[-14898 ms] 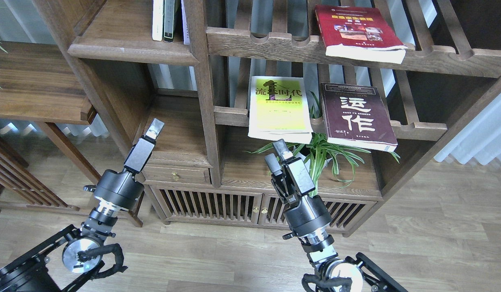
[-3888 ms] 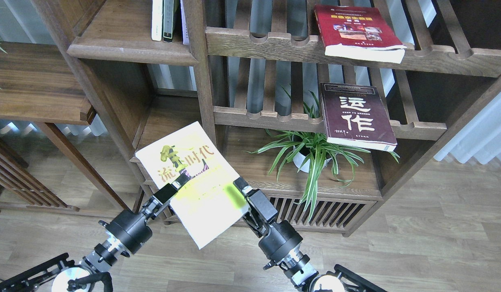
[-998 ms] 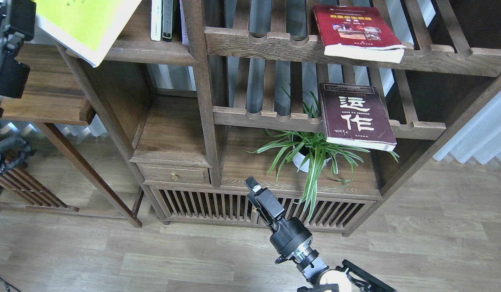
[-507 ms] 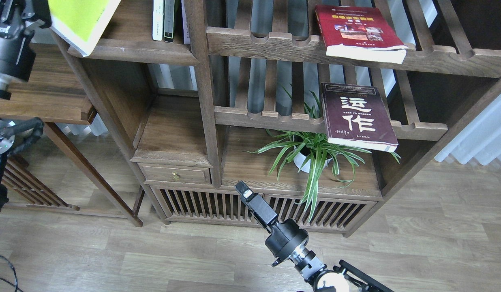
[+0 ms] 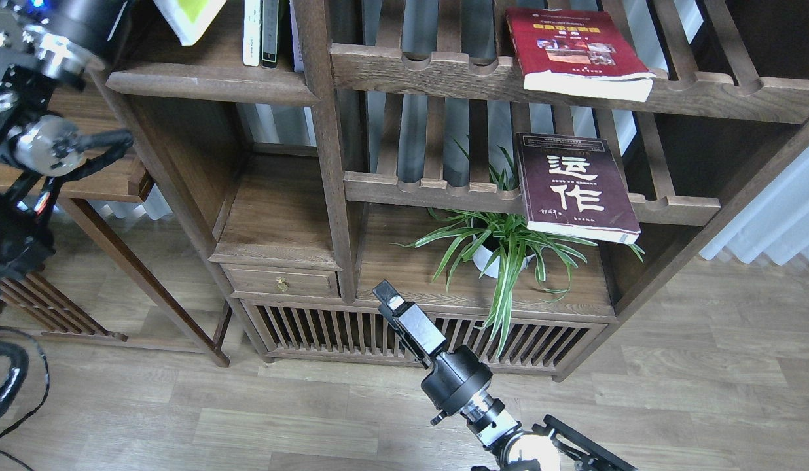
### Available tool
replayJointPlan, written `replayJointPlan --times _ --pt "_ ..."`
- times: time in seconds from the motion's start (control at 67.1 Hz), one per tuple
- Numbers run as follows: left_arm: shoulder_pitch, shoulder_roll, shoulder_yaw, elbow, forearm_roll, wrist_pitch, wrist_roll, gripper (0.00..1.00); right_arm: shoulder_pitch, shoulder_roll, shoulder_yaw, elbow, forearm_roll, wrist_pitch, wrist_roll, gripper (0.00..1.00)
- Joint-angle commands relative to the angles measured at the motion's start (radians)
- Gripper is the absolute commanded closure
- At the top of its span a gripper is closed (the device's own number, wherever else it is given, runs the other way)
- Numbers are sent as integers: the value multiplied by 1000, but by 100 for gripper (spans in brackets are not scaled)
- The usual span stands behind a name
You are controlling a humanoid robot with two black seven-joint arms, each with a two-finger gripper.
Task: Organize books on shelf
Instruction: 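Insert the yellow-green book into the top shelf beside the white books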
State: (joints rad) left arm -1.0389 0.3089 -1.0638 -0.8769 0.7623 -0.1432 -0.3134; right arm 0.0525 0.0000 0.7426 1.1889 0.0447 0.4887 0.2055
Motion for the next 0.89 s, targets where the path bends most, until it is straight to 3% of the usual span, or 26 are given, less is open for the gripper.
replayJointPlan --times 0.0,0.521,0.879 --pt "-41 -8 27 55 0 2 -1 96 0 0 -6 14 3 0 2 2" --pt "-99 -88 39 208 -1 2 -18 95 -17 0 -6 28 3 0 2 2" --pt "-138 -111 47 360 -6 -9 -84 95 -19 0 -11 28 3 0 0 2"
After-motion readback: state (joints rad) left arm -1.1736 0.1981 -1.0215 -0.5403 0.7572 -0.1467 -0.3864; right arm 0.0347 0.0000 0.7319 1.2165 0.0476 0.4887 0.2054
